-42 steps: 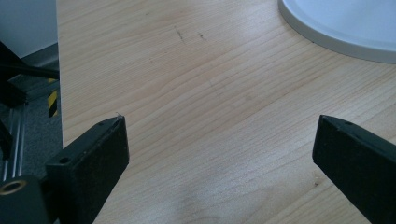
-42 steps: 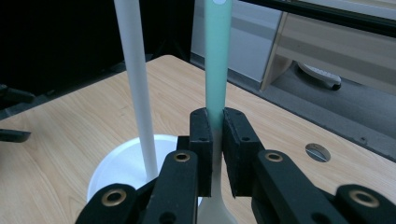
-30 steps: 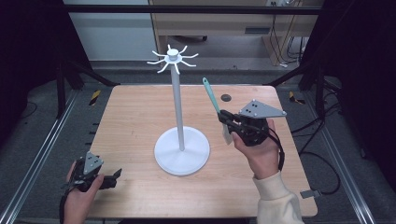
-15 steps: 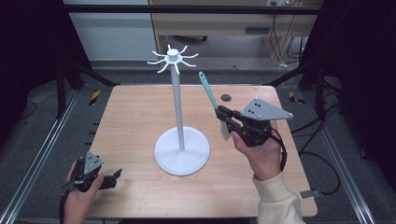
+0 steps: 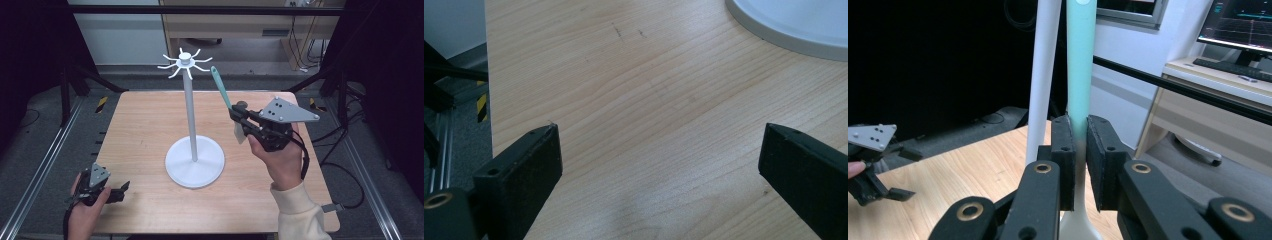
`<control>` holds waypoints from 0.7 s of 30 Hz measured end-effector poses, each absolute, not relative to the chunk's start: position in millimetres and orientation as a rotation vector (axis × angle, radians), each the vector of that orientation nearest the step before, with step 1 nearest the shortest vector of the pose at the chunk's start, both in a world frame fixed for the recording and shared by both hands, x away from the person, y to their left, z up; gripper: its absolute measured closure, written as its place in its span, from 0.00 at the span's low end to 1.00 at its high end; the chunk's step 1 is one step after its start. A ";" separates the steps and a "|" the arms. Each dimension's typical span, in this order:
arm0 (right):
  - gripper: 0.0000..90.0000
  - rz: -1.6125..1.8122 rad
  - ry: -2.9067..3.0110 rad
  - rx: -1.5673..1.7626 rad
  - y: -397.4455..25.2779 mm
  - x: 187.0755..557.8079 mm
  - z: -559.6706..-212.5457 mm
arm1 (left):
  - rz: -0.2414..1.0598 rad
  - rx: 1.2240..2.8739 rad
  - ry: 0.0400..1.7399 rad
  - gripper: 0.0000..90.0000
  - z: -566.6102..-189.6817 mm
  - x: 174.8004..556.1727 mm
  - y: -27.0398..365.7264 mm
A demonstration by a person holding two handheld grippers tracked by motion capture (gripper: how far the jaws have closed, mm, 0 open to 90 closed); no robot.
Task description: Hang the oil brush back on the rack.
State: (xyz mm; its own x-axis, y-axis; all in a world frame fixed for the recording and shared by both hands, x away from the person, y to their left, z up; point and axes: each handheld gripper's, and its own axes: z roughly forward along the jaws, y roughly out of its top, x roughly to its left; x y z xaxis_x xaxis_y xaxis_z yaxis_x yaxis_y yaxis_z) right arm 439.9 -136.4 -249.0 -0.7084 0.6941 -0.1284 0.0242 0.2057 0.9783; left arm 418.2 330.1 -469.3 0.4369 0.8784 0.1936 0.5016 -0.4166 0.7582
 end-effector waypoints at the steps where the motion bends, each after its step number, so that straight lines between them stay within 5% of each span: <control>1: 0.92 1.545 1.925 0.664 -135.4 440.2 -249.3 | 0.788 2.070 1.156 0.04 -469.4 418.0 330.2; 21: 0.92 1.515 1.943 0.675 -129.9 445.7 -250.7 | 0.786 2.076 1.156 0.04 -469.7 417.9 329.9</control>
State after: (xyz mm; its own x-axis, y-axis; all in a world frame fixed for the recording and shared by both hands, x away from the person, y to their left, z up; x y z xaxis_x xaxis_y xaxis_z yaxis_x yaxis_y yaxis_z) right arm 445.7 -129.9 -250.7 -0.7048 0.6966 -0.1342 0.0396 0.2275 0.9730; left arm 417.9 329.9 -469.7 0.4378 0.8779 0.1941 0.5030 -0.4181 0.7564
